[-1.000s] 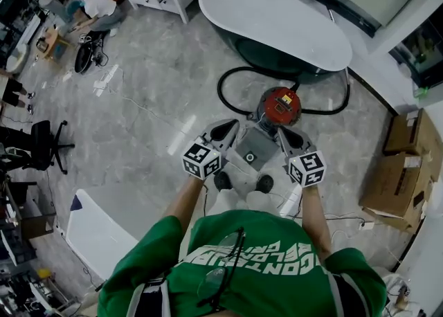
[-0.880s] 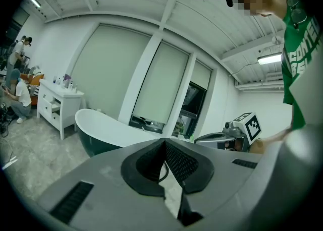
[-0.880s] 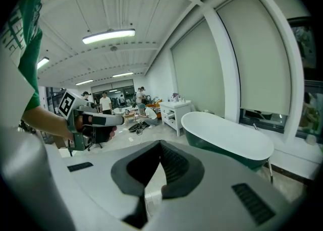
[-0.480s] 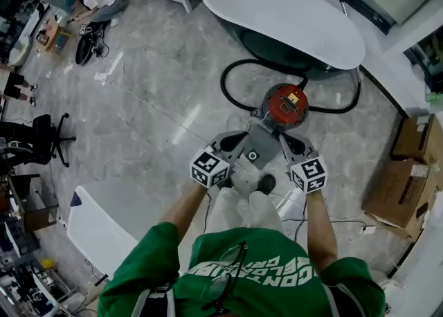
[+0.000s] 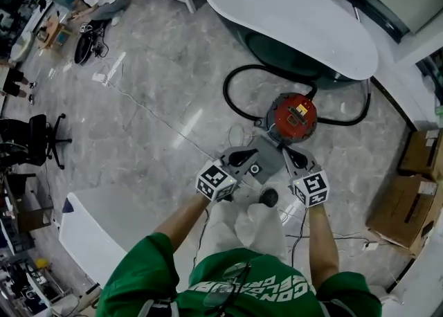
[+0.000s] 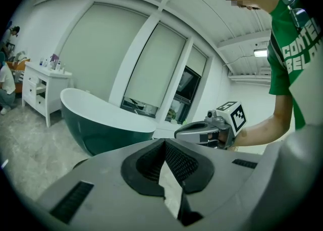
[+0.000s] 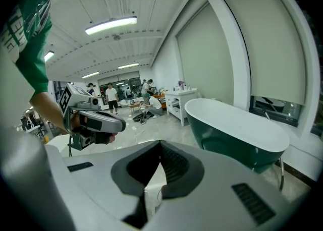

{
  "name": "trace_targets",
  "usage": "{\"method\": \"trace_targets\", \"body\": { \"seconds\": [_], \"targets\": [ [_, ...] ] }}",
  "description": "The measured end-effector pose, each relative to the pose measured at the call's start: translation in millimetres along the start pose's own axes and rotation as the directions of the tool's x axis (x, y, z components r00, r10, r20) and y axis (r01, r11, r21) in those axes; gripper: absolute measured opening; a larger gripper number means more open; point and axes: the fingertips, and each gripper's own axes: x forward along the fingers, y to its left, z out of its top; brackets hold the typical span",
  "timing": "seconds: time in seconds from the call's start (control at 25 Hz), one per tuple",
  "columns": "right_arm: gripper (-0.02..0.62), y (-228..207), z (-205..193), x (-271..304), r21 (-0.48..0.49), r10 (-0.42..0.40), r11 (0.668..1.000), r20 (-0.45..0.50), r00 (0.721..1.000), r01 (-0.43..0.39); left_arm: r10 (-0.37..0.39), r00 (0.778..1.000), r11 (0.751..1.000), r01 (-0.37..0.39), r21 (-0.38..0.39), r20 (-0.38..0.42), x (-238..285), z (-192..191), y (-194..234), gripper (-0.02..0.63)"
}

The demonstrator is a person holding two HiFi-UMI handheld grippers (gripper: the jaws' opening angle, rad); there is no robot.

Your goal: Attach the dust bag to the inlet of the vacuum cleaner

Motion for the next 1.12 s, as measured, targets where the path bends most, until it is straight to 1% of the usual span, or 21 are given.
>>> {"method": "trace_targets", "body": {
  "seconds": [0.28,0.44,0.52,0.64,0.72,0.96,1.04,1.12],
  "targets": [
    [0.008,-16,-77,45,0.012,0.007,1.0,0.021,1.0,-0.007,-0.08,0.996,0.996,0.081,0.028,-0.03,26,-89,30,0.003],
    [0.008,-24,-118,67,0.007,0.009,1.0,0.065,0.998,-0.009,-0.115,0.993,0.991,0.117,0.067,-0.037,43,-146,61,0.003],
    [0.008,-31,-139,78,-0.009,0.012,1.0,0.086,0.996,-0.011,-0.128,0.991,0.988,0.13,0.087,-0.03,55,-169,79,0.003],
    [0.008,-44,-172,92,-0.001,0.021,1.0,0.131,0.991,-0.021,-0.15,0.988,0.981,0.152,0.123,-0.022,74,-199,103,0.003],
    [0.008,-53,-197,99,-0.005,0.023,1.0,0.153,0.988,-0.023,-0.169,0.985,0.974,0.17,0.147,-0.019,89,-222,115,0.003],
    [0.008,-78,-280,118,-0.052,-0.005,0.999,0.176,0.984,0.015,-0.233,0.972,0.951,0.231,0.207,-0.016,125,-301,147,0.003],
    [0.008,-85,-311,123,-0.058,-0.007,0.998,0.178,0.984,0.017,-0.26,0.965,0.938,0.261,0.229,-0.034,137,-333,158,0.003],
    [0.008,-91,-343,131,-0.07,-0.004,0.997,0.176,0.984,0.016,-0.293,0.955,0.92,0.296,0.257,-0.052,149,-364,165,0.003]
  ]
}}
